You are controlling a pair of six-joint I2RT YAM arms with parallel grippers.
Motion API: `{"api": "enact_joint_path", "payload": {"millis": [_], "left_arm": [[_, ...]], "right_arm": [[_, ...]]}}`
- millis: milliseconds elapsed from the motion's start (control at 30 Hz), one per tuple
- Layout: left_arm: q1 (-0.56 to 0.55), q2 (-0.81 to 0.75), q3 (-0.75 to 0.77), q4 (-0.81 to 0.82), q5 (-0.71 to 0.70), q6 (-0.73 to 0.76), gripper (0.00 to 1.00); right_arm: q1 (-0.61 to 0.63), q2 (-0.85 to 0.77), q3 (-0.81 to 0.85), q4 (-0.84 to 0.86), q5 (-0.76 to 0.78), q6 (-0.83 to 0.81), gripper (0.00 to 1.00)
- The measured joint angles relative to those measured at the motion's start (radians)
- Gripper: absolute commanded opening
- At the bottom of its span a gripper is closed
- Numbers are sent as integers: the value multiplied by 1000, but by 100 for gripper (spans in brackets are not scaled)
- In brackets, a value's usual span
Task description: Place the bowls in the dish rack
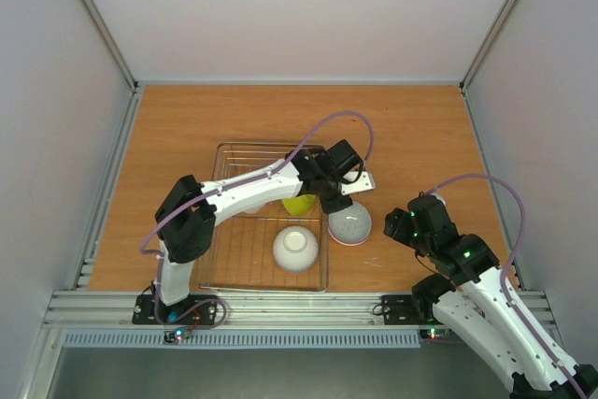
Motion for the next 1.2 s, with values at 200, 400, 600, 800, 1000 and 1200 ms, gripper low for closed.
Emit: {"api": "enact_joint_path", "payload": {"millis": [200,400,600,800,1000,1200], "left_arm": [[0,40,27,-8,-16,0,47],[-4,72,40,-18,-21,14,47],[-5,72,43,-28,-27,18,33],[-5,80,52,-37,-31,19,34],[-10,97,68,-47,-40,27,39],[-17,111,83,-60,-58,37,34]], "right_arm": [[0,-4,-4,4,-13,-7,77],[0,-6,-4,8,-21,-16,78],[0,-6,-4,19,-27,-22,79],[0,-6,-4,22,-28,-23,79],[0,-7,-4,22,-31,-23,79],[0,-27,-4,22,-32,-23,80]]}}
